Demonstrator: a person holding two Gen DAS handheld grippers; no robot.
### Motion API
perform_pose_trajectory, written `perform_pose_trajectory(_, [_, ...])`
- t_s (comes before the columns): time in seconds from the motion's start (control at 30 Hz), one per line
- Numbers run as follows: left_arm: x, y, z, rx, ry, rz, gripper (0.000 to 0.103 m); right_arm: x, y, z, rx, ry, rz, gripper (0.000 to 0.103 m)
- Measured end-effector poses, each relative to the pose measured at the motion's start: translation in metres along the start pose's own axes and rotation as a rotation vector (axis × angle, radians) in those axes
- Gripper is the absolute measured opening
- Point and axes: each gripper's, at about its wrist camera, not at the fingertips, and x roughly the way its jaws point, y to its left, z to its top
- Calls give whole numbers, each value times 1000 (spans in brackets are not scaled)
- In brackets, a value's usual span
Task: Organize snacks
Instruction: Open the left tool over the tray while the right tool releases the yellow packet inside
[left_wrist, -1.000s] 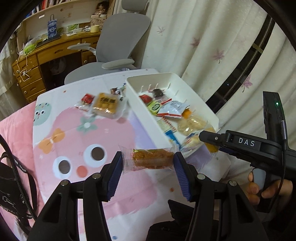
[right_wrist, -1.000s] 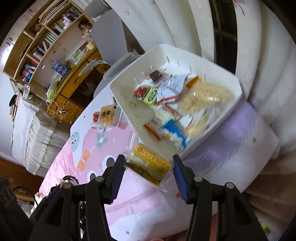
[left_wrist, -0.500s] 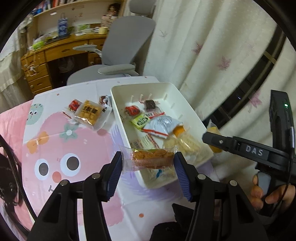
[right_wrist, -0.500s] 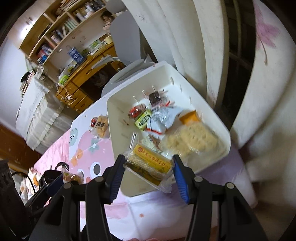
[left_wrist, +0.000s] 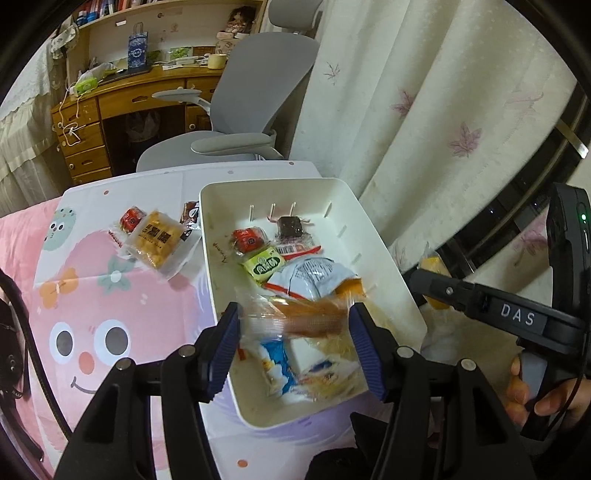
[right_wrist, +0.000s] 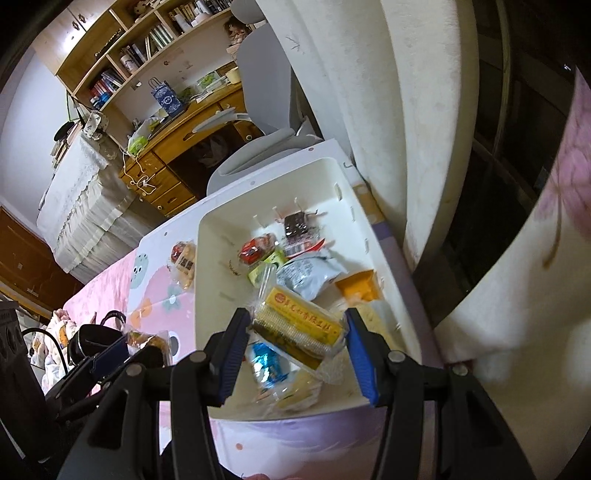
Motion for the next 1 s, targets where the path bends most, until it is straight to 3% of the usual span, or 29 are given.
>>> perform_pose_trajectory(0.03, [4, 0, 1, -8, 7, 1, 67, 3, -3, 2, 5, 9, 1, 56])
perform_pose_trajectory(0.07, [9, 0, 2, -19, 20, 10, 78, 9, -9, 3, 20, 30, -7, 56])
perform_pose_trajectory(0.1, [12, 1, 2, -26, 29, 16, 81, 14, -14, 4, 35, 52, -12, 60])
perform_pose_trajectory(0.3, [27, 10, -2, -84, 93, 39, 81, 29, -33, 3, 91, 111, -29, 61])
perform_pose_trajectory(0.63, [24, 32, -17, -144, 146, 90, 83, 43, -26, -7, 92, 177, -27, 62])
perform_pose_trajectory(1.0, [5, 105, -39, -259, 183, 136, 85, 50, -3, -31, 121, 223, -78, 66])
